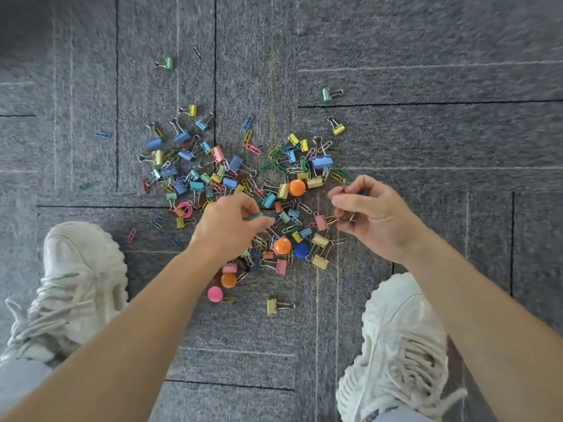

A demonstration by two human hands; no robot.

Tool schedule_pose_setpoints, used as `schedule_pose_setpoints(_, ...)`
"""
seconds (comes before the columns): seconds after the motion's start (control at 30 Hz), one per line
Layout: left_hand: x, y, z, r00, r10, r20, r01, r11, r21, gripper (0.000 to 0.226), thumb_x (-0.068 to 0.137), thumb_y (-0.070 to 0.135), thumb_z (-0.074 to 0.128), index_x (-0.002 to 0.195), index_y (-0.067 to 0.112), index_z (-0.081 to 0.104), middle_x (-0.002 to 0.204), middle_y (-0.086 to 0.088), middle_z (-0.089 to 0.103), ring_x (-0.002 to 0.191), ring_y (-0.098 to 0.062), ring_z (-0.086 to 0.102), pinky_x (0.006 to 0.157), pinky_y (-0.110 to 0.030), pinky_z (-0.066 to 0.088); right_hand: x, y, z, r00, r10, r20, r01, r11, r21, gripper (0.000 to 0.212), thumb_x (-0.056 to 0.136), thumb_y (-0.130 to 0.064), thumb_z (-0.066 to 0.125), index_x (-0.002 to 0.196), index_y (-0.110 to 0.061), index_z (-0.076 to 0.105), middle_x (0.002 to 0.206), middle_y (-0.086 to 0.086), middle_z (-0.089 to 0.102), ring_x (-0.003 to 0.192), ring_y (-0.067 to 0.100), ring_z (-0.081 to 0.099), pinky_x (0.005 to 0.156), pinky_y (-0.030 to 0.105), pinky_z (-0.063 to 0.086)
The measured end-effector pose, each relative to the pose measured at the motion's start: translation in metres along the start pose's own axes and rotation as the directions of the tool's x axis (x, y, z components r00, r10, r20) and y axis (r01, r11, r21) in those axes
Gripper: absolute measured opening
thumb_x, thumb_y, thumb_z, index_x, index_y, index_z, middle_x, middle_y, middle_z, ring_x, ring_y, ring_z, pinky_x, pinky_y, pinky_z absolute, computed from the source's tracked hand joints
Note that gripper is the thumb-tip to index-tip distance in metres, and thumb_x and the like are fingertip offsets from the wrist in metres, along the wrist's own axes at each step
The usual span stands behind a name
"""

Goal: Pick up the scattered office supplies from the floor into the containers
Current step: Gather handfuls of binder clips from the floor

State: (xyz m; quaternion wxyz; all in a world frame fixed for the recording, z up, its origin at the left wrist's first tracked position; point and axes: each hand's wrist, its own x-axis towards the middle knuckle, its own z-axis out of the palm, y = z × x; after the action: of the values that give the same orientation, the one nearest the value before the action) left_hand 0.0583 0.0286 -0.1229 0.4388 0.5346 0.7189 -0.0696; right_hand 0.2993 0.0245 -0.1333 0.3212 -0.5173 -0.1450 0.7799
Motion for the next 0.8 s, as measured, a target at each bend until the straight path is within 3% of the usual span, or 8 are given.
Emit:
schedule_pose_setpoints(0.1, -0.003, 0.008, -0.005, 0.997, -0.045, -0.056, 0.020, 0.923, -0.384, 0.001, 0.093, 0.021, 0.066, 0.094, 0.021, 0.067, 0.088, 0.002, 0.072, 0.077, -0.013, 0.069, 0.062, -0.021, 0.059, -0.006, 0.001, -0.011, 0.992, -0.022, 0.126, 0.003, 0.988, 0.151, 0.035, 0.072, 0.004, 0.075, 0.077, -0.017, 0.048, 0.081, 0.002, 0.064, 0.063, 0.015, 0.057, 0.061, 0.029, 0.047)
schedule_pose_setpoints(0.23, 0.003, 0.024, -0.003, 0.958, -0.277, 0.073, 0.227, 0.583, -0.780, 0.026, 0.097, -0.003, 0.043, 0.091, 0.008, 0.065, 0.081, -0.006, 0.058, 0.068, -0.018, 0.056, 0.073, -0.032, 0.056, -0.009, 0.001, -0.016, 0.990, -0.059, 0.126, 0.046, 0.994, 0.097, 0.038, 0.066, -0.005, 0.080, 0.090, -0.019, 0.055, 0.072, 0.001, 0.054, 0.061, 0.015, 0.047, 0.063, 0.027, 0.045)
schedule_pose_setpoints(0.37, 0.017, 0.026, 0.004, 0.972, -0.205, -0.118, 0.116, 0.848, -0.518, 0.022, 0.092, 0.013, 0.048, 0.077, 0.011, 0.064, 0.060, 0.003, 0.047, 0.051, -0.012, 0.038, 0.051, -0.025, 0.038, -0.008, -0.005, -0.018, 0.995, -0.011, 0.096, 0.004, 0.997, 0.077, 0.041, 0.080, -0.004, 0.072, 0.116, -0.022, 0.064, 0.068, 0.000, 0.055, 0.059, 0.014, 0.045, 0.063, 0.030, 0.038)
schedule_pose_setpoints(0.47, 0.025, 0.025, 0.007, 0.979, -0.114, -0.169, 0.111, 0.993, -0.023, 0.022, 0.085, 0.043, 0.060, 0.090, 0.021, 0.062, 0.075, 0.004, 0.062, 0.065, -0.016, 0.058, 0.058, -0.028, 0.044, -0.005, -0.010, -0.017, 0.997, 0.041, 0.065, -0.051, 0.988, 0.147, 0.013, 0.077, -0.020, 0.056, 0.085, -0.012, 0.063, 0.064, 0.003, 0.047, 0.061, 0.017, 0.039, 0.060, 0.031, 0.031)
schedule_pose_setpoints(0.53, 0.028, 0.026, 0.012, 0.977, -0.148, -0.151, 0.170, 0.975, 0.145, 0.038, 0.080, 0.059, 0.066, 0.093, 0.024, 0.060, 0.086, 0.000, 0.063, 0.080, -0.022, 0.061, 0.066, -0.032, 0.049, -0.003, -0.011, -0.016, 0.996, 0.083, 0.031, -0.087, 0.983, 0.162, 0.029, 0.086, -0.035, 0.054, 0.070, -0.011, 0.054, 0.063, 0.004, 0.042, 0.062, 0.019, 0.042, 0.059, 0.031, 0.035)
schedule_pose_setpoints(0.67, 0.036, 0.026, 0.021, 0.960, -0.191, -0.207, 0.215, 0.971, 0.100, 0.042, 0.079, 0.060, 0.072, 0.088, 0.020, 0.064, 0.090, -0.005, 0.065, 0.081, -0.024, 0.061, 0.065, -0.033, 0.047, 0.003, -0.007, -0.011, 0.968, 0.177, -0.178, -0.205, 0.967, -0.153, 0.042, 0.097, -0.040, 0.056, 0.070, -0.008, 0.053, 0.072, 0.007, 0.057, 0.062, 0.017, 0.054, 0.051, 0.026, 0.043)
schedule_pose_setpoints(0.77, 0.038, 0.025, 0.022, 0.957, -0.187, -0.221, 0.180, 0.982, -0.053, 0.032, 0.080, 0.050, 0.076, 0.088, 0.021, 0.066, 0.085, -0.002, 0.067, 0.076, -0.017, 0.061, 0.054, -0.026, 0.039, 0.006, -0.002, -0.003, 0.969, 0.143, -0.202, -0.206, 0.917, -0.342, 0.012, 0.101, -0.018, 0.054, 0.106, -0.012, 0.064, 0.078, 0.007, 0.064, 0.061, 0.014, 0.057, 0.049, 0.024, 0.041)
schedule_pose_setpoints(0.8, 0.037, 0.024, 0.023, 0.960, -0.173, -0.219, 0.154, 0.983, -0.100, 0.026, 0.081, 0.046, 0.076, 0.089, 0.022, 0.067, 0.085, 0.000, 0.067, 0.074, -0.016, 0.061, 0.052, -0.025, 0.038, 0.007, 0.001, -0.002, 0.975, 0.116, -0.189, -0.184, 0.898, -0.399, 0.021, 0.101, -0.013, 0.053, 0.118, -0.022, 0.061, 0.076, 0.005, 0.065, 0.061, 0.014, 0.057, 0.048, 0.025, 0.041)
